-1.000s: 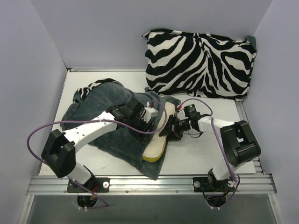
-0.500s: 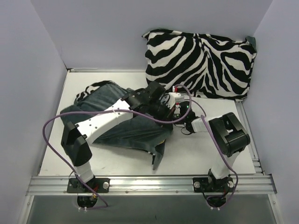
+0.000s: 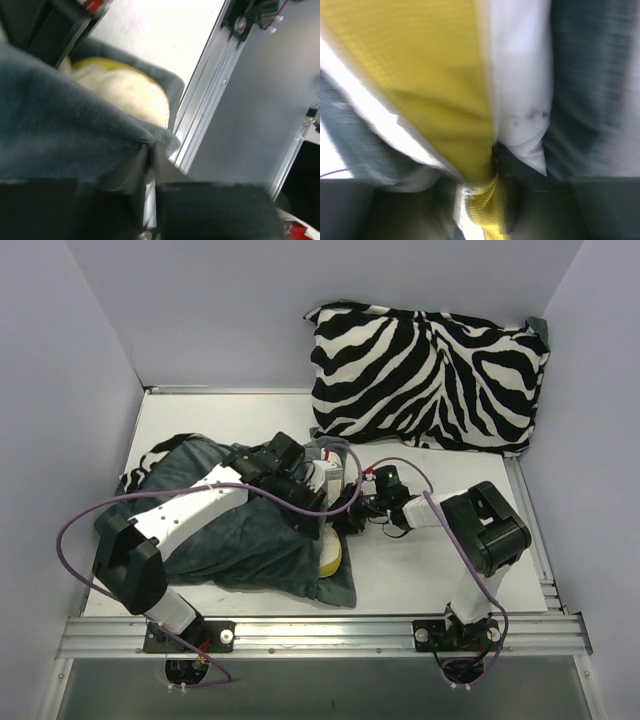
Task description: Put the pillow into the pillowcase
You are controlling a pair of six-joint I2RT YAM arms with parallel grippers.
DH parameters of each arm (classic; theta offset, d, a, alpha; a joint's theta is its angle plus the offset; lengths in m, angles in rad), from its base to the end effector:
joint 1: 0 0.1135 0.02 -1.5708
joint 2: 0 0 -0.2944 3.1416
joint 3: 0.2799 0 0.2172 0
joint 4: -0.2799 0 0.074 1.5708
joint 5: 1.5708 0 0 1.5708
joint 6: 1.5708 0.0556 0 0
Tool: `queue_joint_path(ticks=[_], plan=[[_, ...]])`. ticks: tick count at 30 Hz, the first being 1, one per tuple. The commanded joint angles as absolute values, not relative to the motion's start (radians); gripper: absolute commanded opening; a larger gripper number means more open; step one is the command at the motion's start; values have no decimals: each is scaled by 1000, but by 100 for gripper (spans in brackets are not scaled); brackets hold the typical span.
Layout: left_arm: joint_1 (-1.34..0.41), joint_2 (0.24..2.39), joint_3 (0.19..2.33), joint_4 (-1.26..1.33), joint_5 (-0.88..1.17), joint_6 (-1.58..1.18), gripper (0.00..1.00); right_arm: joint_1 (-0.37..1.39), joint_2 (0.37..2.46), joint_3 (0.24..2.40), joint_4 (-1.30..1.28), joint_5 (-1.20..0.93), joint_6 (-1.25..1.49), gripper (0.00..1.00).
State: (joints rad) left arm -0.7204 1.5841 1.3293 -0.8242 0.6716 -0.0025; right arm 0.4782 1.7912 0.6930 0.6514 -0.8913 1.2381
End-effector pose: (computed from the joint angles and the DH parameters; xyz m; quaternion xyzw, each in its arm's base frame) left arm 0.2000 -0.2216 0.3097 0.3968 0.8292 -0.3802 0.1020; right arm 0.2740 0.1907 0.1952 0.0699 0.7943 0.6023 0.0384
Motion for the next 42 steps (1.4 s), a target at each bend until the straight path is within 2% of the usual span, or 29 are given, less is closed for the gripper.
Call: queue_joint_path(ticks=[1,2,4,5,8,12,20,22,23,26,28,30,31,32,33,34,35,38,42], plan=[[-704,1488,1309,-914,609,155,22,479,1744,683,408,-939,964,40],[-701,1470,1305,-925,604,167,30,466,1737,716,366,-969,925,51],[-693,1447,1315,-937,583,181,44,408,1695,767,165,-979,786,52],[-689,1427,1347,-936,572,184,56,384,1681,814,106,-994,738,51],[-696,1433,1413,-913,477,178,66,282,1622,863,-49,-993,629,50],[-755,1529,1529,-835,298,144,73,241,1563,917,-113,-887,534,49],[-876,1848,1704,-738,8,137,78,238,1686,1025,-114,-663,558,43],[-899,1891,1727,-738,-137,111,81,235,1690,1023,-115,-625,577,44],[-913,1931,1729,-741,-184,100,89,233,1692,1023,-117,-609,578,45],[-907,1991,1701,-775,-296,54,91,226,1709,1014,-123,-600,607,48],[-870,2002,1665,-788,-293,18,87,225,1716,1012,-123,-598,617,49],[-823,2006,1612,-790,-252,9,69,227,1729,1008,-112,-604,626,49],[-799,2002,1603,-790,-157,8,57,229,1736,1008,-104,-613,635,50],[-779,1996,1600,-785,-82,12,22,232,1750,1009,-91,-621,637,50],[-737,1984,1598,-779,-2,18,9,236,1759,1015,-87,-632,638,51],[-723,1938,1589,-758,76,20,2,254,1772,1023,-84,-634,631,52],[-712,1909,1579,-700,213,38,0,267,1799,1031,-81,-635,624,55],[-696,1813,1529,-628,380,72,0,311,1871,1075,-61,-604,627,59],[-683,1778,1523,-630,463,52,0,363,1976,1146,-32,-592,656,59]])
